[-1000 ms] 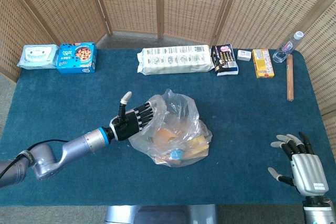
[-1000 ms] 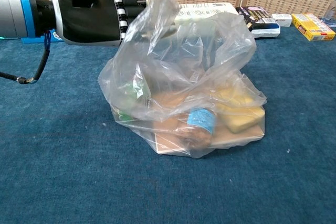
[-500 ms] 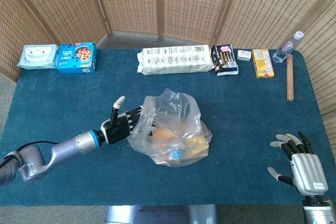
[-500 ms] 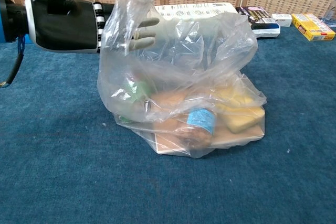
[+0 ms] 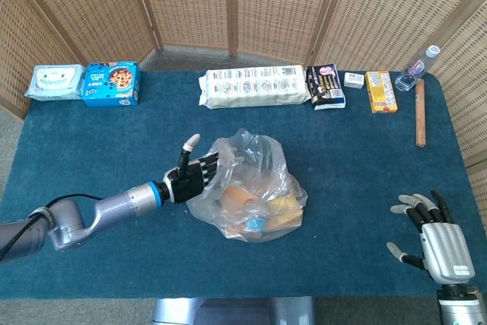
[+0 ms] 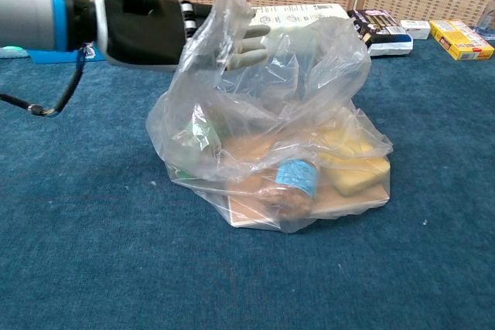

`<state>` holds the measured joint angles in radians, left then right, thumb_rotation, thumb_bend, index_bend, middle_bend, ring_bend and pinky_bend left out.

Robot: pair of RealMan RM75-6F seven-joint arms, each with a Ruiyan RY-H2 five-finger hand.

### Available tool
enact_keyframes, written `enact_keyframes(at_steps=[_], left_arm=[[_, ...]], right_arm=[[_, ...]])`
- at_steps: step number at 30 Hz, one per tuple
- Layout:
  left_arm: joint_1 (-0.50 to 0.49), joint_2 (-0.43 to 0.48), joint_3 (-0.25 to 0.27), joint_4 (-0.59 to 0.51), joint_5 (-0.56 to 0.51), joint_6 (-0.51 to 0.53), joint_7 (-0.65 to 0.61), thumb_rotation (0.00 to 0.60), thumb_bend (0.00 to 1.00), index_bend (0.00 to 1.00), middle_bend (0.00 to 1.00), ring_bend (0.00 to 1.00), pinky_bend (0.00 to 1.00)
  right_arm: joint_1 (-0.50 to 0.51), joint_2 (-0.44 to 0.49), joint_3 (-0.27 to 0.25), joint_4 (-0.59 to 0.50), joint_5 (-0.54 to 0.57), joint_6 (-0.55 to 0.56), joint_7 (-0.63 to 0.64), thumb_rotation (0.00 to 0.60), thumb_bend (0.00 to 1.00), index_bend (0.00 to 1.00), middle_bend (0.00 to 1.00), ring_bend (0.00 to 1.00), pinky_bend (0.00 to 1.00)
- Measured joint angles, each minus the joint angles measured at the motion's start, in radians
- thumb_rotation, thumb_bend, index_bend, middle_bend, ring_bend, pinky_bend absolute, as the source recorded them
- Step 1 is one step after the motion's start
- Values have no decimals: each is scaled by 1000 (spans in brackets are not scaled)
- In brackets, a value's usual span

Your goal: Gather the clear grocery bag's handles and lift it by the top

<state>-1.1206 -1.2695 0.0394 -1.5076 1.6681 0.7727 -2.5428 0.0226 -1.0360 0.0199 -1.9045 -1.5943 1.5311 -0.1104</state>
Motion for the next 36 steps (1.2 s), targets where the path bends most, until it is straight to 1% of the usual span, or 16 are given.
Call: enact_keyframes(at_steps=[5, 8, 9, 10, 11, 12, 14, 16, 18, 20, 22, 26, 30, 36], left_arm=[[-34, -28, -37, 10, -75, -65, -40, 0, 141, 0, 65, 56, 203], [-54, -50, -70, 11, -122, -106, -37, 0, 195, 0, 67, 60, 217], [-57, -58, -82, 11, -134, -111, -35, 0, 214, 0, 73, 68, 230], [-59, -65, -92, 12, -146, -114, -32, 0, 242, 6, 99, 94, 263], [-59, -71, -103, 12, -164, -117, -29, 11, 267, 34, 143, 137, 311], [-57, -75, -112, 12, -181, -120, -24, 32, 285, 62, 180, 170, 348], [-51, -83, -135, 9, -229, -126, -5, 138, 327, 156, 273, 255, 437], [-38, -88, -156, 1, -269, -125, 25, 209, 340, 209, 322, 301, 472], [-12, -90, -177, -14, -291, -118, 64, 243, 344, 256, 366, 340, 497], [17, -84, -190, -34, -290, -109, 90, 278, 348, 320, 428, 397, 539], [41, -73, -196, -50, -282, -96, 102, 307, 349, 363, 470, 434, 567], [95, -41, -204, -81, -265, -59, 122, 319, 350, 440, 551, 502, 609], [141, -15, -212, -109, -237, 1, 122, 323, 350, 458, 565, 515, 618], [201, 16, -211, -124, -152, 107, 90, 322, 350, 458, 565, 515, 618]], right_arm=[[-2, 1, -1, 5, -11, 7, 15, 600, 196, 346, 234, 173, 0], [-4, 1, -1, 8, -15, 12, 21, 600, 196, 351, 235, 173, 0], [-5, 1, -1, 9, -17, 14, 22, 600, 196, 352, 235, 173, 0], [-5, 1, -1, 10, -19, 17, 24, 600, 195, 353, 235, 173, 0], [-6, 1, -1, 10, -21, 19, 26, 600, 196, 353, 235, 173, 0], [-7, 1, -2, 11, -23, 21, 28, 600, 196, 354, 235, 173, 0], [-9, 1, -1, 14, -26, 25, 32, 600, 196, 355, 236, 173, 0], [-10, 2, 0, 16, -27, 29, 37, 600, 196, 356, 238, 173, 0], [-10, 5, 2, 15, -26, 30, 39, 600, 196, 357, 239, 173, 0], [-11, 2, 1, 18, -26, 31, 39, 600, 196, 357, 239, 173, 0], [-10, 0, 2, 19, -27, 30, 39, 600, 196, 357, 240, 173, 0], [-7, -3, 4, 19, -29, 27, 38, 600, 196, 358, 240, 173, 0], [-4, -2, 4, 15, -31, 22, 36, 600, 196, 359, 241, 173, 0], [-3, 0, 3, 10, -39, 23, 34, 600, 195, 359, 241, 172, 0]])
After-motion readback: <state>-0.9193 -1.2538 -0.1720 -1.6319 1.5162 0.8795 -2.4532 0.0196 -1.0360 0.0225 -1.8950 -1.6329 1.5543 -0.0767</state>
